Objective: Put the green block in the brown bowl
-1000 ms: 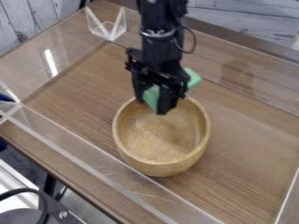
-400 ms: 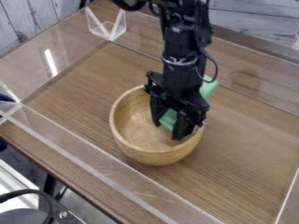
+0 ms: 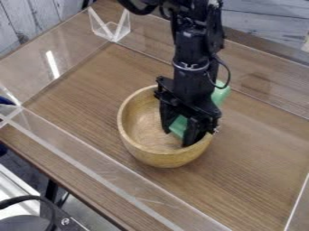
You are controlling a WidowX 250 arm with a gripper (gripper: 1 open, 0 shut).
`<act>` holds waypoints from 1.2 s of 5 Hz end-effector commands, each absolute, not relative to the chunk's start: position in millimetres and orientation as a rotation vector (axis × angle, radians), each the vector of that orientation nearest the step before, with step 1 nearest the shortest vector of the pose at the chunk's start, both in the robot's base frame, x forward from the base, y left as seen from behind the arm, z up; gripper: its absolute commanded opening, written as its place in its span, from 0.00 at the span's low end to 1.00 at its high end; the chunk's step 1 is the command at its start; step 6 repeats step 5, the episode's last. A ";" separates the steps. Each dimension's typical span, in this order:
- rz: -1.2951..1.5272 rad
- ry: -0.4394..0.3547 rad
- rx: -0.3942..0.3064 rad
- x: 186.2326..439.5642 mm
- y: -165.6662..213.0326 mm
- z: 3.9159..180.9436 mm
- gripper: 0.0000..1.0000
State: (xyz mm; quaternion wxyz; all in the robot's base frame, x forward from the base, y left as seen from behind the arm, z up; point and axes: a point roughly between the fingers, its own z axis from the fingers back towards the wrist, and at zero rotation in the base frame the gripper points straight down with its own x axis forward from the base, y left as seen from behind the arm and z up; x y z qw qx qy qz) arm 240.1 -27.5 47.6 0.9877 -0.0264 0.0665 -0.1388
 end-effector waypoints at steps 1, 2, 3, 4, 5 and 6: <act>-0.292 0.073 -0.055 251.9 -33.3 59.1 0.00; -0.294 0.067 -0.058 252.9 -35.3 59.9 0.00; -0.296 0.064 -0.060 253.4 -37.4 59.7 0.00; -0.300 0.064 -0.062 253.6 -39.9 58.1 0.00; -0.300 0.064 -0.063 253.4 -41.4 57.3 0.00; -0.300 0.064 -0.063 253.4 -41.4 57.3 0.00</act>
